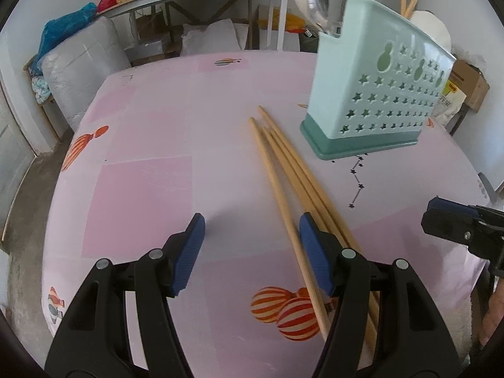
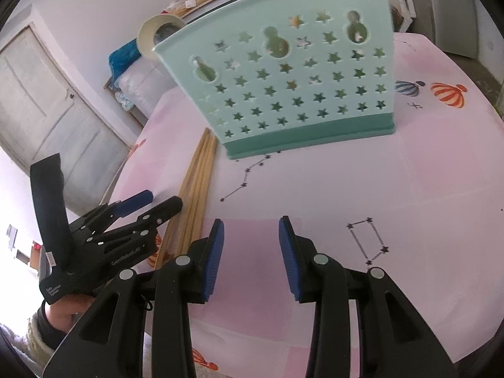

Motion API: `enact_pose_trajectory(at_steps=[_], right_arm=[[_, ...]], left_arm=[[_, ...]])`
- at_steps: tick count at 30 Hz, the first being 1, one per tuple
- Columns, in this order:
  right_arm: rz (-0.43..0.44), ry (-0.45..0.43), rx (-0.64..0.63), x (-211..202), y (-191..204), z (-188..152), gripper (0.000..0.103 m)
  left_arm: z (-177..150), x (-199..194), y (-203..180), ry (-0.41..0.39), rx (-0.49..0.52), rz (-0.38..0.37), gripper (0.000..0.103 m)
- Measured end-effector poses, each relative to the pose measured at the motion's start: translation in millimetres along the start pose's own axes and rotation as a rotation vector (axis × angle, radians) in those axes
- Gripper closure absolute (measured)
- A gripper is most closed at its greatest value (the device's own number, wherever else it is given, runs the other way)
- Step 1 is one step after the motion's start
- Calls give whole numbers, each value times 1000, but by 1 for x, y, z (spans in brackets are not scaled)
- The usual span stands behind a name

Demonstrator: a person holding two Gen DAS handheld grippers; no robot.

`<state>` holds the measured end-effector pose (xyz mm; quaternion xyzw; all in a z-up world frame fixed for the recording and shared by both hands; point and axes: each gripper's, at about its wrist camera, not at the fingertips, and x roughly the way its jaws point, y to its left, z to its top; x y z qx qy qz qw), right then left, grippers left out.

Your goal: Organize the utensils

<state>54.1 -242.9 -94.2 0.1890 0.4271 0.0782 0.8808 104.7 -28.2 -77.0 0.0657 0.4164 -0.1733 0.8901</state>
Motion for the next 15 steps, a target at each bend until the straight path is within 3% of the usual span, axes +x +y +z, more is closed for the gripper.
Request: enact_pose_trajectory(at_steps=[8,15], right_arm=[[71,51,-60,15,25,1,71],[66,109,-89,36,40,-5,82]], left_arm=[[2,1,12,-3,-25,44,44],[2,-1,22,-6,-49,57,61]])
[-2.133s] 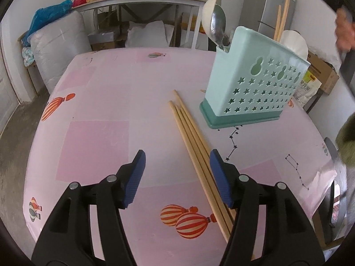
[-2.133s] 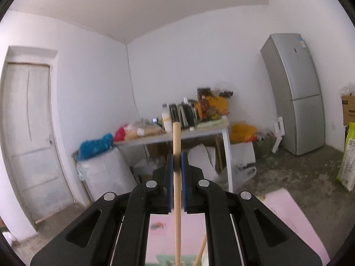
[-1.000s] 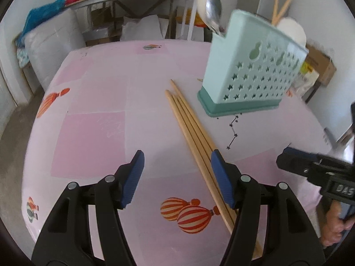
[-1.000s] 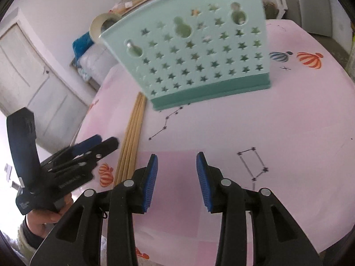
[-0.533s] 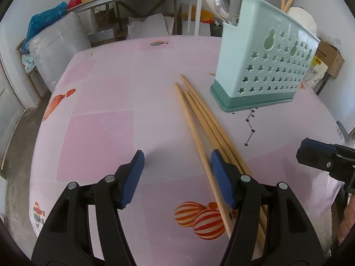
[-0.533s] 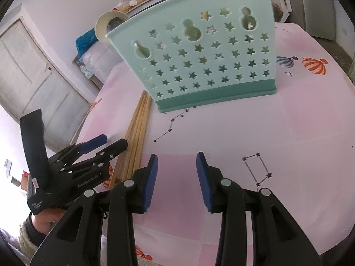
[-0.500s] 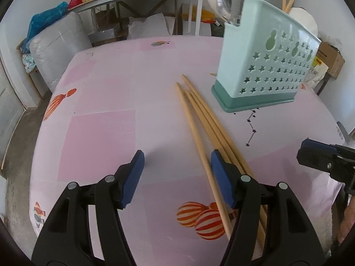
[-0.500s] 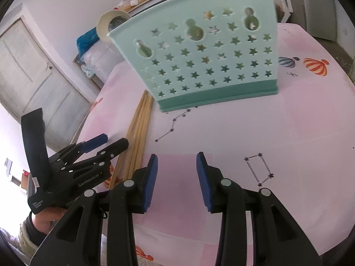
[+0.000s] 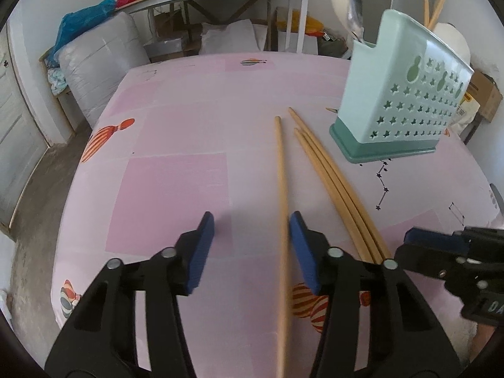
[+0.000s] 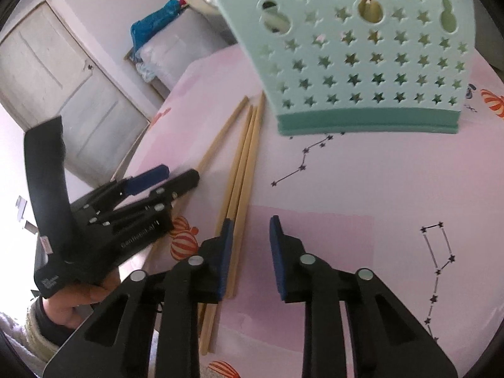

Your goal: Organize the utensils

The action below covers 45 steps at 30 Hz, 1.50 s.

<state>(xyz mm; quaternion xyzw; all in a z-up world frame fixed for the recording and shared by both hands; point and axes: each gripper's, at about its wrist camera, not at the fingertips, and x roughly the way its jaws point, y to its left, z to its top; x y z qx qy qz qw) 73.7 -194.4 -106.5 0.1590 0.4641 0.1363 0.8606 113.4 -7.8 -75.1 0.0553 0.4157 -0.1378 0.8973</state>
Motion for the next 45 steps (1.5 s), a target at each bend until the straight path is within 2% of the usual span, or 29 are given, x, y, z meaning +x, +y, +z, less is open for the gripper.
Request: enact_pose_trajectory(at_steps=[9,13,23,27,37,40,43,45], right_arm=[[-41,18,-54,8,17,2,87],[-92,22,-89,11,23,5,95],[-112,49,-100,4,20,-1,97],[-117,79,-104,-13,10,-16,97],[-125,142,-31,-55,-18,-54,96],[-129,148,-37,-58,-17,-59,96],[-121,153,-38,-56,-18,-52,95],[-116,149,-41,-51,-16,-44,91]], left_arm=[[4,2,10,4,-44,-6,82],[2,2,11,3,-48,-3,86],[-2,-4,13,18,-59,-29,98],[-11,-12,15,43,-74,-69,98],[-40,-36,13,160,-163,-255,98],[-40,-38,10,179,-158,-273,96],[-37,-36,10,177,-153,-266,88],[-30,-33,10,174,-143,-256,85]])
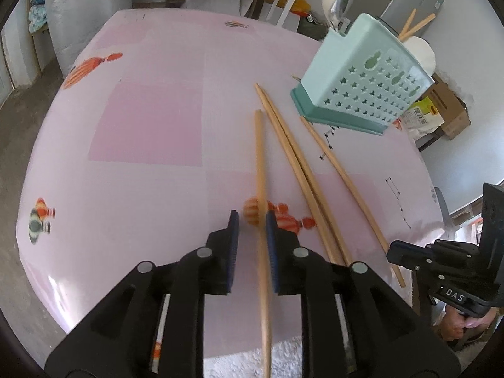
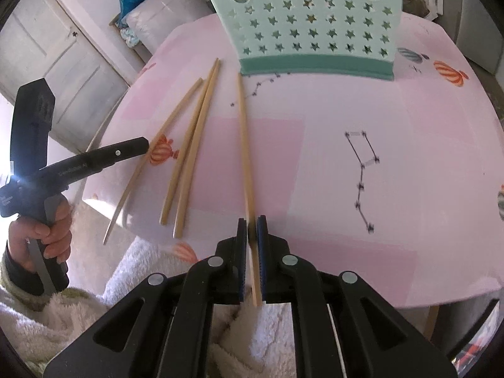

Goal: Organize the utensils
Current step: 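Open and reposition the left tool along the chopstick to regrasp it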

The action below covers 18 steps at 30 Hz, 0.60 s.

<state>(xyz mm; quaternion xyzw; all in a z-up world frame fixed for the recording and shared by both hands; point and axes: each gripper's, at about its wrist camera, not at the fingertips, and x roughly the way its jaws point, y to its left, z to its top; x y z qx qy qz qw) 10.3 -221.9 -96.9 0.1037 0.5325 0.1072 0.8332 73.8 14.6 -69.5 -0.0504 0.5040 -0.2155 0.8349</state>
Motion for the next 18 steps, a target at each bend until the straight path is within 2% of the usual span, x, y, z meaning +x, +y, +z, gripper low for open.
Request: enact_pose_trajectory(at_steps=[2,8,15,18], right_arm=[[4,-21,2,3,1,10,80],[3,-73,-26,20,6,44,80],[-12,-80,-82,44,15,72,80],[-43,-94,-110,48,20,78,86]], left_arm=[[8,5,-2,4,16,9,85],[30,18,-9,8,49,8,84],[42,24,-18,5,78,-3,84],[44,27,-19,7,76,3,84]])
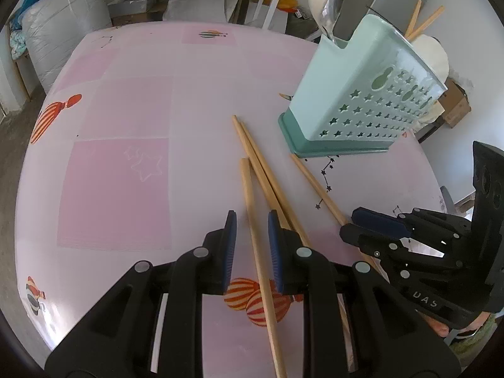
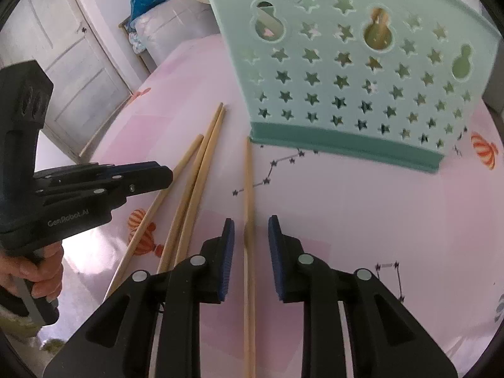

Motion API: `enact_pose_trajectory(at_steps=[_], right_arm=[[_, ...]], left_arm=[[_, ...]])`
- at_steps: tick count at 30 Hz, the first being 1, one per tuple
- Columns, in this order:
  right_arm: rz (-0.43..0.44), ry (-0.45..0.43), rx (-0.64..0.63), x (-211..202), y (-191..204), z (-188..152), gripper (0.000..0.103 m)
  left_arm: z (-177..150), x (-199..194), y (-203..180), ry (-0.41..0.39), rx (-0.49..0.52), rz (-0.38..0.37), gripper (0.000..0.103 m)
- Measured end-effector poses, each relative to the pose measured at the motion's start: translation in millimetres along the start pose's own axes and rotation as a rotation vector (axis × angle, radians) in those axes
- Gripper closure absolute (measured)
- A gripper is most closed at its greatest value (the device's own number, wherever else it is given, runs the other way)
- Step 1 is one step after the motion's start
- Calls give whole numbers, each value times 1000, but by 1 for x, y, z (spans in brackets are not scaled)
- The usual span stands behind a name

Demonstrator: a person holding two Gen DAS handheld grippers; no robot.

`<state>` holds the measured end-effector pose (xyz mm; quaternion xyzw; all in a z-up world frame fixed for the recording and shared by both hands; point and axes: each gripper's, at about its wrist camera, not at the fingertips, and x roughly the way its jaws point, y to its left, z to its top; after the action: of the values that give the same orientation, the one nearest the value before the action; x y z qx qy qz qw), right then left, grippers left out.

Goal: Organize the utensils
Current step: 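Open and reposition the left tool along the chopstick to regrasp it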

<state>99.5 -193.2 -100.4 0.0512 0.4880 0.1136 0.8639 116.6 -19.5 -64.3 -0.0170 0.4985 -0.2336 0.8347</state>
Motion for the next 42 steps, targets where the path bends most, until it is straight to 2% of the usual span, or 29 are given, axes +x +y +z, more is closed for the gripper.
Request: enact_pose_trajectory(at_steps=[2,11,13,16,21,24,31,34,39,42], right_arm=[[-24,-6,-7,2,1,3,95],[-33,-10,89,-11,-18,-16,96],[-30,-9,123,-16,-24,-23,96],[-28,-6,152,-21,-28,-32,96],[-16,1,171,-25,-32,-39,96],[28,11,178,-21,-33,-34,95],[2,13,133,-12,-24,-18,83],[-24,12,103,-8,-18,-12,83],[-64,9,59,-5,-12,-8,84],[-82,3,57,-5,-13,-9,90]], left_arm=[[2,2,-1,0,-3,-1,85],[3,8,-4,-27,14,36,85],[6,10,-4,-33,13,42,88],[5,9,2,-42,-16,44,97],[-3,2,10,-53,-77,44,98],[-7,-1,10,-58,-81,49,98],[-6,2,2,-51,-9,92,97],[-3,4,-3,-49,35,123,97],[3,9,-14,-39,99,137,84],[4,11,-18,-43,119,155,83]])
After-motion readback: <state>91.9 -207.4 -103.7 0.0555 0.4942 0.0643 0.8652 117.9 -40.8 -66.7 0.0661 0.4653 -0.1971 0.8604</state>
